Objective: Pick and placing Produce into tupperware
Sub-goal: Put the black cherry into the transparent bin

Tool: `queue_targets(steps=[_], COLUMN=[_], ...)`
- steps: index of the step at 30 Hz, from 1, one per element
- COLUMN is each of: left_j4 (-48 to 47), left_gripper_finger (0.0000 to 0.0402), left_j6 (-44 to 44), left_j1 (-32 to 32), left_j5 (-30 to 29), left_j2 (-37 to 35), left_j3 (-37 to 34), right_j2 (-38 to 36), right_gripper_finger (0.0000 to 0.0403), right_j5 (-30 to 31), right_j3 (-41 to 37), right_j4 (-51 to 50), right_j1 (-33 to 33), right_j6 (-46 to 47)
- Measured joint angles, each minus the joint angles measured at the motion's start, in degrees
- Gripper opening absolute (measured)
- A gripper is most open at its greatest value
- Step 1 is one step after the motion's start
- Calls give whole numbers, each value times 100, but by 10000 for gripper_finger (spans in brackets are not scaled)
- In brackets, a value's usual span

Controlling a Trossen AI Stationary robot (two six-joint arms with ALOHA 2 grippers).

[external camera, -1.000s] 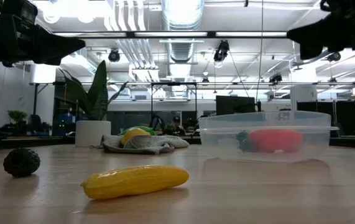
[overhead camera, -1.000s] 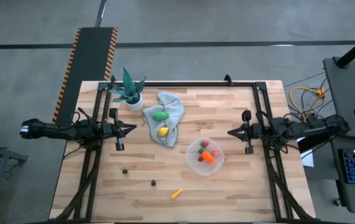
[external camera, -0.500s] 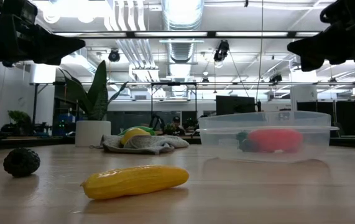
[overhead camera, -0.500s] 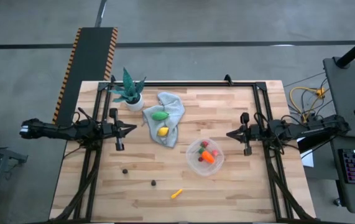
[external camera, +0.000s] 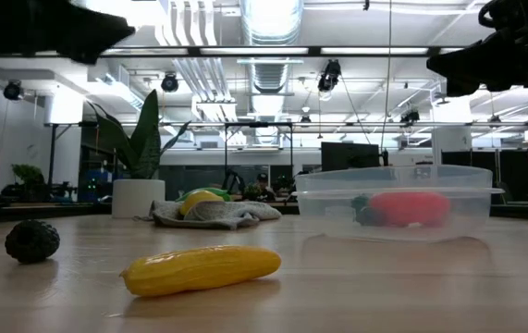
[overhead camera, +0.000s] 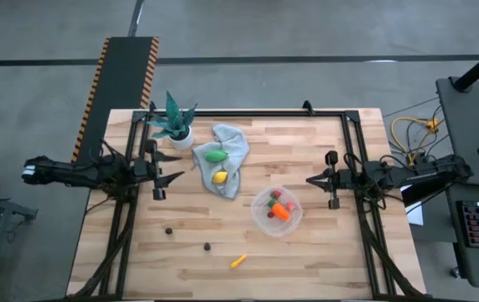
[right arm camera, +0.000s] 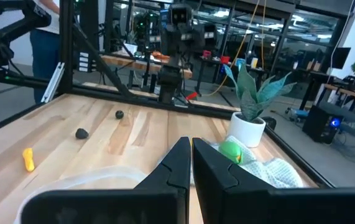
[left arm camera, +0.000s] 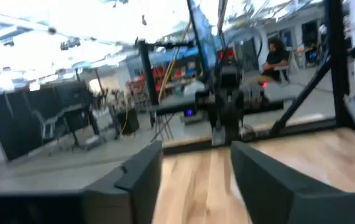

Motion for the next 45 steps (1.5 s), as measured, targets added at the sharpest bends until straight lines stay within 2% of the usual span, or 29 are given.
queue_targets(steps=[2, 5, 10, 14, 19, 27, 31, 35, 40, 45], left_j4=[-44, -751, -3134, -4893, -6542, -7982, -8147, -8178, -8775, -9430], left_gripper_finger=[205, 213, 214, 215, 215, 215, 215, 215, 215, 215], left_j6=[11, 13, -3, -596, -1418, -2094, -2092, -2248, -3089, -3912], left_j1=[-6, -21, -43, -51, -152, -432, -637, -878, -1153, -1684], left_j5=[81, 117, 120, 119, 119, 182, 306, 729, 1260, 1134], left_j2=[247, 654, 1391, 2181, 3115, 4450, 5034, 5522, 5872, 5982], left_j3=[369, 1161, 2884, 4132, 5105, 5562, 5647, 5705, 5799, 5635], right_j2=[2, 4, 4, 4, 4, 4, 2, 4, 4, 4], right_gripper_finger=[9, 9, 9, 9, 9, 9, 9, 9, 9, 9], right_j5=[0, 0, 0, 1, 1, 2, 27, 216, 298, 295], right_j3=[0, 0, 0, -40, -74, -74, -74, -74, -74, -74], right_j4=[8, 6, 3, 1, -2, -1, 38, 43, 45, 49], right_j1=[0, 0, 0, 0, 0, 0, 0, 0, 0, 0], right_j6=[0, 2, 2, 86, 266, 306, 262, 326, 431, 459])
